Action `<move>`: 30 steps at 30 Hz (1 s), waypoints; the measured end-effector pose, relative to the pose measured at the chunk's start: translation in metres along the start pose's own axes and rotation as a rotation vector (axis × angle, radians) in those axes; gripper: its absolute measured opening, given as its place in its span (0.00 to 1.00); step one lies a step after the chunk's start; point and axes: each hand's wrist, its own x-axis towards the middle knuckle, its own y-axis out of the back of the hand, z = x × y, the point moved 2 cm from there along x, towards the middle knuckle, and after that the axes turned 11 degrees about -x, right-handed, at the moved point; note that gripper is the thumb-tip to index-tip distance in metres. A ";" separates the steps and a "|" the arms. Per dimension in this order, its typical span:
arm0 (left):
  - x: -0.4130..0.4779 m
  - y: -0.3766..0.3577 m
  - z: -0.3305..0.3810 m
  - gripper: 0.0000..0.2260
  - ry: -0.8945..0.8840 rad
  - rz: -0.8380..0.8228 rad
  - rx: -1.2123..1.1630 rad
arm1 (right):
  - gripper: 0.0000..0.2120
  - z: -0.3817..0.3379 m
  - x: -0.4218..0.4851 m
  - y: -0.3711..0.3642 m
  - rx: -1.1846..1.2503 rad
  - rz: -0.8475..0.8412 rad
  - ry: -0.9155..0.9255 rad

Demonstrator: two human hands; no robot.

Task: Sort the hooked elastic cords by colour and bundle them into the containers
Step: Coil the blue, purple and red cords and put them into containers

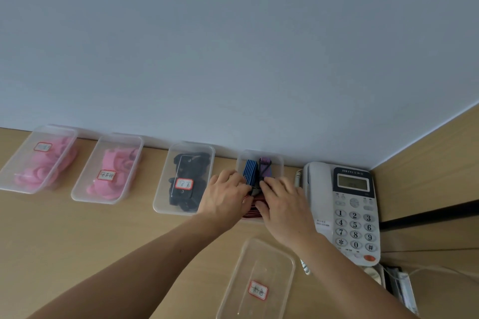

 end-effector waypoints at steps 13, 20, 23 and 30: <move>-0.029 -0.016 0.004 0.26 -0.078 -0.123 0.118 | 0.31 0.002 -0.041 -0.019 -0.024 -0.078 0.128; -0.025 -0.015 0.010 0.34 -0.009 -0.268 0.117 | 0.36 -0.001 -0.036 -0.018 -0.004 -0.194 0.078; -0.027 -0.012 0.012 0.35 -0.003 -0.262 0.126 | 0.39 0.000 -0.035 -0.008 0.018 -0.218 0.113; -0.039 0.000 0.017 0.37 0.003 -0.243 0.056 | 0.41 -0.003 -0.054 0.011 0.074 -0.192 -0.007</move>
